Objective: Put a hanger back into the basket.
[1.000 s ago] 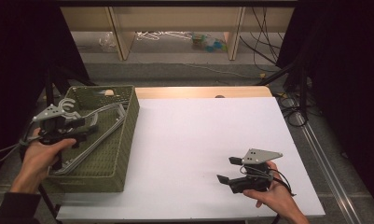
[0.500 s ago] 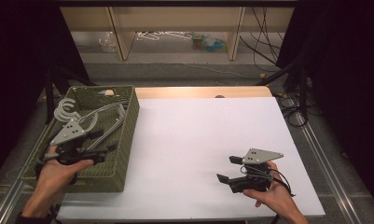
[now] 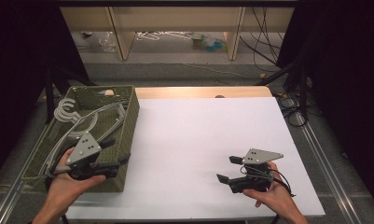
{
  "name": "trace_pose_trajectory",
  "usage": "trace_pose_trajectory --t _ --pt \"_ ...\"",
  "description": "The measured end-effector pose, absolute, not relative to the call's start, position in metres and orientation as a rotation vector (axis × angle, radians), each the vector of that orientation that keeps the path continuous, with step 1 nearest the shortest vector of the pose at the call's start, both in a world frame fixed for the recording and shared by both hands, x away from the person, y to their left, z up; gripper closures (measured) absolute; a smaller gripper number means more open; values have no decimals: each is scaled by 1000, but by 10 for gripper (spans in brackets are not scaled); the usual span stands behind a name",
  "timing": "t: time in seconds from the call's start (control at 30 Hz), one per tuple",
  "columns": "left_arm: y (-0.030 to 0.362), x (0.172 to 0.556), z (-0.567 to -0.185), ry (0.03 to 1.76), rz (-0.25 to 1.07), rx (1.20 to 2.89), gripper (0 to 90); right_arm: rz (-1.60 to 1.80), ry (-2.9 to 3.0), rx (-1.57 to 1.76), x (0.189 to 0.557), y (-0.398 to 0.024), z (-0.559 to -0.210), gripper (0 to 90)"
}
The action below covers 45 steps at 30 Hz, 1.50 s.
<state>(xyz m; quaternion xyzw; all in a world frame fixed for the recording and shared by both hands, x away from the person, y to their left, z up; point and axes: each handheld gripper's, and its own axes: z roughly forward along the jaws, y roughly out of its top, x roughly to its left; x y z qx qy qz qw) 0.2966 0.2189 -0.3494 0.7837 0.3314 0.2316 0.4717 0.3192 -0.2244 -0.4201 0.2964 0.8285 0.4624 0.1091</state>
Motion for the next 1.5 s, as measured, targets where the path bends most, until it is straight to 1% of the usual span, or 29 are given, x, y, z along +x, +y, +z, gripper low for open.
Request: trace_pose_trajectory --t 0.07,0.2,0.3,0.47,0.6,0.73,1.03,1.17,1.3,1.47,1.5 --pt "215 295 -352 815 533 1913 312 1356 2434 874 319 -224 -420 216" --pt "207 293 -357 800 529 1937 309 1358 2436 872 319 -224 -420 216" --pt "200 292 -364 793 490 1914 304 1358 2435 874 319 -224 -420 216" --pt "192 292 -373 768 466 1906 292 1359 2440 878 319 -224 -420 216" --pt "186 291 -378 767 461 1894 274 1364 2440 881 319 -224 -420 216" --pt "179 290 -383 723 458 1909 258 1365 2440 879 319 -224 -421 214" --pt "170 285 -398 734 418 1896 252 1379 2413 876 316 -224 -421 211" --pt "169 284 -402 710 425 1888 249 1382 2403 859 314 -223 -421 210" --pt "167 283 -410 730 420 1881 245 1387 2396 848 310 -223 -421 208" --pt "165 281 -420 715 444 1896 235 1396 2392 840 305 -224 -422 196" --pt "165 280 -422 724 429 1891 234 1391 2382 834 304 -225 -422 195"
